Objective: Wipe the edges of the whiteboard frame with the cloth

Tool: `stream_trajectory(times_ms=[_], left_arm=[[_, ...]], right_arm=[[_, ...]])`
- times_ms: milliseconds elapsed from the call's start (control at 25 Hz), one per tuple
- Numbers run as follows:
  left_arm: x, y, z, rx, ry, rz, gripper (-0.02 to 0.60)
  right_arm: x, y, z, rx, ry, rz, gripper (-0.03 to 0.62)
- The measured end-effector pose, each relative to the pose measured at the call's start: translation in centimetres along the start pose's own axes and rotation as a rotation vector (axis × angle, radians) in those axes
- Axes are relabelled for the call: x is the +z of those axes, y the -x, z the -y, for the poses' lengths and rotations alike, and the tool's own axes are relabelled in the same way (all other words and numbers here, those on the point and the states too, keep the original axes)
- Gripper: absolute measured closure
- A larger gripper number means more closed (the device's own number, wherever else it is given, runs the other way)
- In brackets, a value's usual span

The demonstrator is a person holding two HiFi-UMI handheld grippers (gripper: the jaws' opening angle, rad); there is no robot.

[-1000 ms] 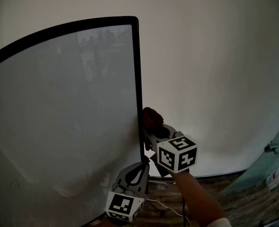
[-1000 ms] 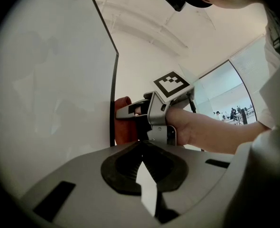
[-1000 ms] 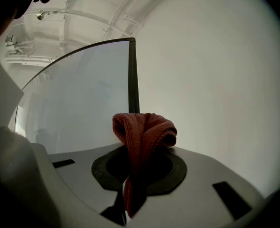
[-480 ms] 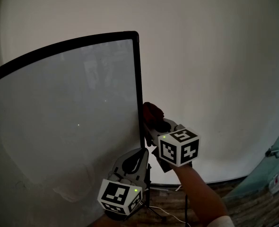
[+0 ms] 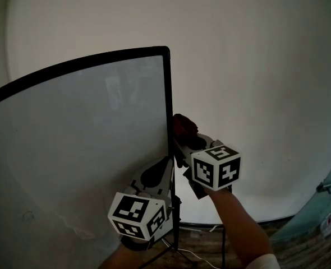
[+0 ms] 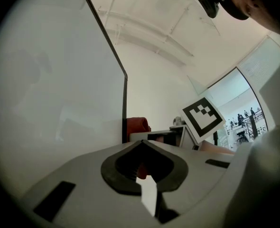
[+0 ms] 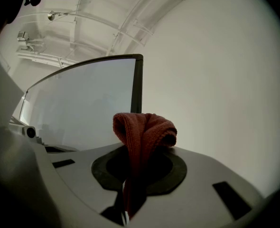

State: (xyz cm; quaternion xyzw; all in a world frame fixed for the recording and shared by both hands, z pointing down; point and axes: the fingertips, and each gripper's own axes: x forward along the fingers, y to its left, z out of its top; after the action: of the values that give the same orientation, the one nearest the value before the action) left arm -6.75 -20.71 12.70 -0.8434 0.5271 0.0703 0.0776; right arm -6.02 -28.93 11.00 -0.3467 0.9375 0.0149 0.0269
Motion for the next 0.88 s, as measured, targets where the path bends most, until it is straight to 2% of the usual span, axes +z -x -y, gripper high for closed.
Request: stream_trajectory(times_ms=[160, 480, 880], left_arm=[[1.5, -0.3, -0.5, 0.018, -0.006, 0.023, 0.573], [2.3, -0.5, -0.7, 0.041, 0.0, 0.027, 0.574], [2.1, 0.0, -1.0, 0.052, 0.006, 0.041, 0.574]], right_arm=[[1.2, -0.2, 0.0, -0.003, 0.02, 0.009, 0.539], [3.4, -0.3, 0.3, -0.005, 0.038, 0.021, 0.539], [2.9, 1.6, 0.1, -0.027, 0.054, 0.056, 0.539]])
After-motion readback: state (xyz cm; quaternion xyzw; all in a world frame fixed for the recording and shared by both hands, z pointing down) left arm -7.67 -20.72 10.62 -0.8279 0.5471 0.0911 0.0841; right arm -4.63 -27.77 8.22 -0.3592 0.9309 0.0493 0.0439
